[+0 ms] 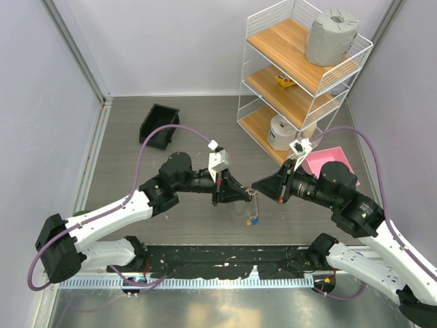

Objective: Remove the keys from the keyring

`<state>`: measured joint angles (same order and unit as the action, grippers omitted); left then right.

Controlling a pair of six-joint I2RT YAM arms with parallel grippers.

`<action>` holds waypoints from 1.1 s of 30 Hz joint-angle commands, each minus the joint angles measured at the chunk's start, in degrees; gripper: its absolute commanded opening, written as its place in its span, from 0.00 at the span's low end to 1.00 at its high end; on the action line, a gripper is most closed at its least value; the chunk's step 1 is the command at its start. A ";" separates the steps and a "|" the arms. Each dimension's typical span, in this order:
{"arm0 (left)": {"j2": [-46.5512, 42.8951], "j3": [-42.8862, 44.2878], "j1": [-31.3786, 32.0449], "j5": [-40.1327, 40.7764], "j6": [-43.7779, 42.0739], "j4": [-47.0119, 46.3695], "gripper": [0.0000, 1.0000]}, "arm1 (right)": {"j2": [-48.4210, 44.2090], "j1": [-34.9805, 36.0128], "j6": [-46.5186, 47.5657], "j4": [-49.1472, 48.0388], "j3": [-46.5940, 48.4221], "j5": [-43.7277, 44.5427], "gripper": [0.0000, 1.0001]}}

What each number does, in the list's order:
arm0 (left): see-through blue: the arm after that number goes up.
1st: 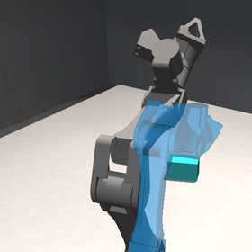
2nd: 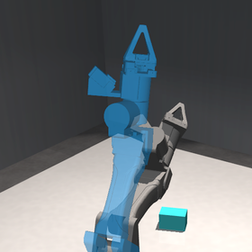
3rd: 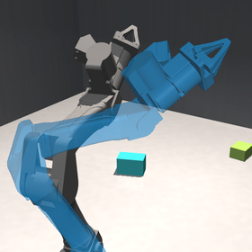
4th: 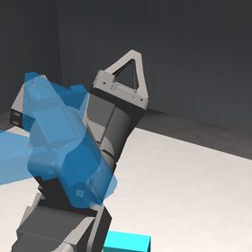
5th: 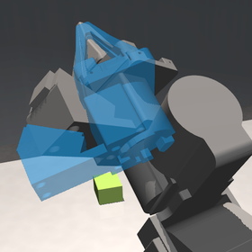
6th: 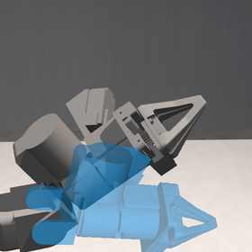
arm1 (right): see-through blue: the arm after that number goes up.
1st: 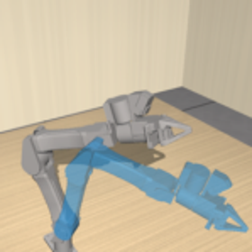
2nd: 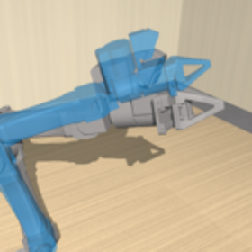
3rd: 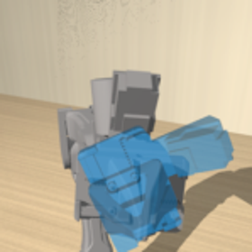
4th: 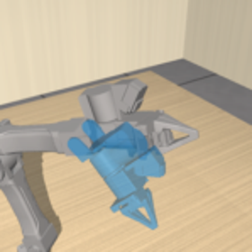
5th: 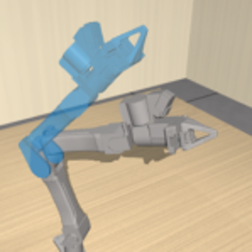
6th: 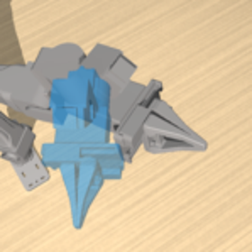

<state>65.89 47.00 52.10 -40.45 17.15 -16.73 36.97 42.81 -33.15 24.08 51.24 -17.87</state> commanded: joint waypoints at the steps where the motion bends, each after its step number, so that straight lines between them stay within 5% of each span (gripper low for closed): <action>1: -0.06 1.69 0.90 2.12 -3.17 0.73 0.00 | -0.94 0.26 -1.04 -1.93 2.63 0.37 0.05; 12: 0.73 2.92 3.36 7.92 -7.92 6.53 0.04 | 0.47 0.35 -1.04 1.76 3.95 4.24 0.05; 15: 1.17 3.44 3.80 9.16 -8.18 7.59 0.11 | 1.70 0.35 -1.04 1.68 3.95 4.16 0.05; 22: 0.03 2.74 3.80 10.21 -7.66 6.89 0.44 | 2.32 0.35 -0.78 1.15 3.86 4.59 0.05; 33: -3.22 2.83 3.63 9.07 -6.69 7.42 0.53 | 1.44 0.35 2.11 1.06 3.51 4.34 0.05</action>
<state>65.12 48.07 55.66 -30.50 10.04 -8.29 39.70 42.81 -32.88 28.56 52.36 -13.65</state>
